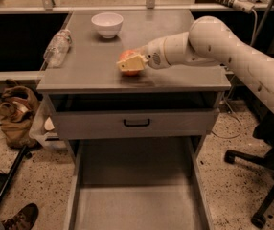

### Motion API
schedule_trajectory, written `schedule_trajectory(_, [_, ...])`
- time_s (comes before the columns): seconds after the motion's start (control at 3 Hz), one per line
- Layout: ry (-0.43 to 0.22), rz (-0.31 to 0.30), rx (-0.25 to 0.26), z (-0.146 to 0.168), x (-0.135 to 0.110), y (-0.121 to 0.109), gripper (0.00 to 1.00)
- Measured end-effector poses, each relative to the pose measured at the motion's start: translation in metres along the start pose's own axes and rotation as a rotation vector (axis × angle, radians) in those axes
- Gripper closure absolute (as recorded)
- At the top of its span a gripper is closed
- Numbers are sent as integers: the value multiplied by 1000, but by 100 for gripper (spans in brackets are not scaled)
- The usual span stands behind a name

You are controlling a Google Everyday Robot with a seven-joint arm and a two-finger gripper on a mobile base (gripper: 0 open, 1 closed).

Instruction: Pick apple from middle drawer and place on counter

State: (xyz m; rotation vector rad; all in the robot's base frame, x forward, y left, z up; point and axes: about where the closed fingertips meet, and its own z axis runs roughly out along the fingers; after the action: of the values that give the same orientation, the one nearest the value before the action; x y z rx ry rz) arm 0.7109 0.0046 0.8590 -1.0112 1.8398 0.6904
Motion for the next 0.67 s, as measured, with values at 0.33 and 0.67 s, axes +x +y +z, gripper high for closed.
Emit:
schedule_trajectory(0.33, [0,0,0,0,0,0,82])
schedule_trajectory(0.67, [0,0,0,0,0,0,57])
